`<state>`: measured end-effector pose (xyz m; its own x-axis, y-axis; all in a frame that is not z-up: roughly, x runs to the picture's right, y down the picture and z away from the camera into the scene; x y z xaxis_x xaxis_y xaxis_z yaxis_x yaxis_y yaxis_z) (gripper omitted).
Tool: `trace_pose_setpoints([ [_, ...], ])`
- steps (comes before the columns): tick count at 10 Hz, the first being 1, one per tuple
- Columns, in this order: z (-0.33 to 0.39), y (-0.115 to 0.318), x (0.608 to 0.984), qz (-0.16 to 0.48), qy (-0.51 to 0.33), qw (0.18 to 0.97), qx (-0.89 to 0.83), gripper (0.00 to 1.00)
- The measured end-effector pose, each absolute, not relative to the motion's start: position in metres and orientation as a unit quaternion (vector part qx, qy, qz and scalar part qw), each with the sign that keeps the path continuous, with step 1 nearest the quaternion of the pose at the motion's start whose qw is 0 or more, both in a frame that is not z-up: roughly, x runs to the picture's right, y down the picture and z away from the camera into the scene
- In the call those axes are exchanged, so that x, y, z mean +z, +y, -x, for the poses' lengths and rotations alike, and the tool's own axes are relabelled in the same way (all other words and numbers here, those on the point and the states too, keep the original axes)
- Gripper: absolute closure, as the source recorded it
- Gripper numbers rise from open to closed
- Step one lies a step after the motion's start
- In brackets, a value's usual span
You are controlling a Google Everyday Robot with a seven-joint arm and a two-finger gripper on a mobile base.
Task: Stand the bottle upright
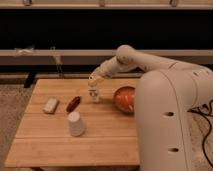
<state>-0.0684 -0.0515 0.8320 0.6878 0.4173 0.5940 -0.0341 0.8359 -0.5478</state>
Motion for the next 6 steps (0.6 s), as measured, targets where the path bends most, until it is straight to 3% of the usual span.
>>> trace_pose_setpoints([
  [2, 0.065, -0.048, 0.833, 0.258, -0.372, 0.882, 0.130, 0.21],
  [6, 0.061, -0.039, 0.831, 0.268, -0.367, 0.881, 0.128, 0.20],
])
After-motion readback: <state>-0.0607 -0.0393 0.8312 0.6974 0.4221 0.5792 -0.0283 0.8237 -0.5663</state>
